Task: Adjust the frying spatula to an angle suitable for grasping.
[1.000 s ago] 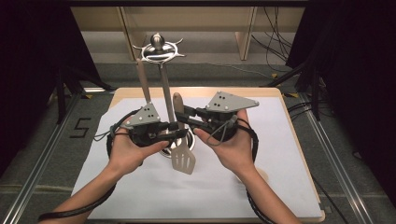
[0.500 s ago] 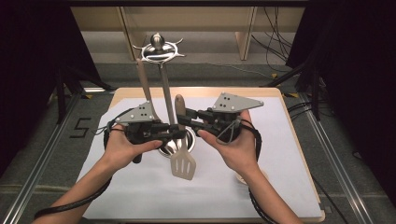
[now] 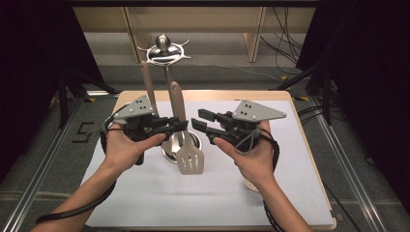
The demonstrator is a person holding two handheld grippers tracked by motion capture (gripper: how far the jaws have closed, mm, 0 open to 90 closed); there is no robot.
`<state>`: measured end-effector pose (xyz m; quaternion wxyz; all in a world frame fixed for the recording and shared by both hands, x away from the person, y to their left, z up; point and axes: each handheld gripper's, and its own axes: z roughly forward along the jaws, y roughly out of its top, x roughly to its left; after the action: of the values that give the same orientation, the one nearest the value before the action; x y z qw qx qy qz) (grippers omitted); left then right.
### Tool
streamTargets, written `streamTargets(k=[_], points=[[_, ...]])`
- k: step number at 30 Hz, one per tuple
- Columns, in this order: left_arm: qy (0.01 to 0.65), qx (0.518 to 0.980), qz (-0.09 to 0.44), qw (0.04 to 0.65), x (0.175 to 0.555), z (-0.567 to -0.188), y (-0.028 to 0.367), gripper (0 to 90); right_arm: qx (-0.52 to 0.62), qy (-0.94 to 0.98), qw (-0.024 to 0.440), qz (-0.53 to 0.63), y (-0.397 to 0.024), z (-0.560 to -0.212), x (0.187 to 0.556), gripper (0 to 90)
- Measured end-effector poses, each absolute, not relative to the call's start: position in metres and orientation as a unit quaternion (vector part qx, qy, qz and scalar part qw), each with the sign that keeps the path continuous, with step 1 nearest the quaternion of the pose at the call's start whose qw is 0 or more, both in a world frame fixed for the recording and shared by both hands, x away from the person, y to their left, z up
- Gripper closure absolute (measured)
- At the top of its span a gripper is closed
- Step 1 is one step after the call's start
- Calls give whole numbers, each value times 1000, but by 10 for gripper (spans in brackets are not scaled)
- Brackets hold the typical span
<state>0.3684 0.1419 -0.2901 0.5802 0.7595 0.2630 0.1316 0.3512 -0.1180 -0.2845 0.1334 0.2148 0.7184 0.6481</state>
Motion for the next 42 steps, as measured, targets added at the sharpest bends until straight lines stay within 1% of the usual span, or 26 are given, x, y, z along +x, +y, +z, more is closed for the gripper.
streamTargets(k=[3, 5, 8, 9, 10, 14, 19, 20, 21, 25, 28, 30, 32, 33, 35, 42], points=[[279, 756, 137, 576, 370, -286, 144, 763, 232, 715, 137, 645, -127, -290, 350, 632], [286, 756, 142, 572, 371, -285, 144, 763, 230, 714, 149, 645, -132, -294, 351, 632], [292, 757, 151, 565, 371, -283, 144, 763, 251, 714, 141, 638, -139, -301, 349, 632], [294, 757, 152, 564, 371, -282, 144, 763, 241, 715, 152, 638, -141, -303, 351, 632], [296, 756, 154, 563, 371, -281, 144, 763, 251, 714, 145, 637, -143, -305, 349, 632], [299, 757, 158, 559, 371, -277, 144, 763, 268, 716, 143, 628, -150, -314, 348, 632], [301, 757, 160, 557, 372, -272, 144, 763, 274, 713, 155, 626, -157, -324, 350, 632], [302, 756, 160, 558, 372, -272, 144, 763, 285, 716, 144, 620, -158, -325, 348, 632], [303, 756, 159, 558, 373, -271, 145, 763, 282, 716, 146, 622, -158, -326, 349, 632], [306, 756, 158, 556, 376, -270, 148, 763, 288, 718, 151, 615, -161, -329, 349, 632], [288, 766, 168, 550, 381, -270, 151, 762, 291, 717, 154, 615, -163, -329, 349, 632], [290, 765, 166, 550, 383, -270, 152, 763, 294, 715, 152, 615, -163, -329, 348, 632], [287, 767, 168, 549, 385, -270, 153, 762, 284, 717, 163, 615, -164, -329, 350, 632], [290, 767, 167, 548, 386, -270, 153, 763, 286, 717, 164, 614, -164, -329, 350, 632], [289, 769, 168, 545, 389, -270, 154, 762, 293, 717, 150, 614, -163, -330, 349, 632], [305, 765, 163, 543, 393, -271, 154, 762, 291, 717, 151, 615, -164, -330, 349, 632]])
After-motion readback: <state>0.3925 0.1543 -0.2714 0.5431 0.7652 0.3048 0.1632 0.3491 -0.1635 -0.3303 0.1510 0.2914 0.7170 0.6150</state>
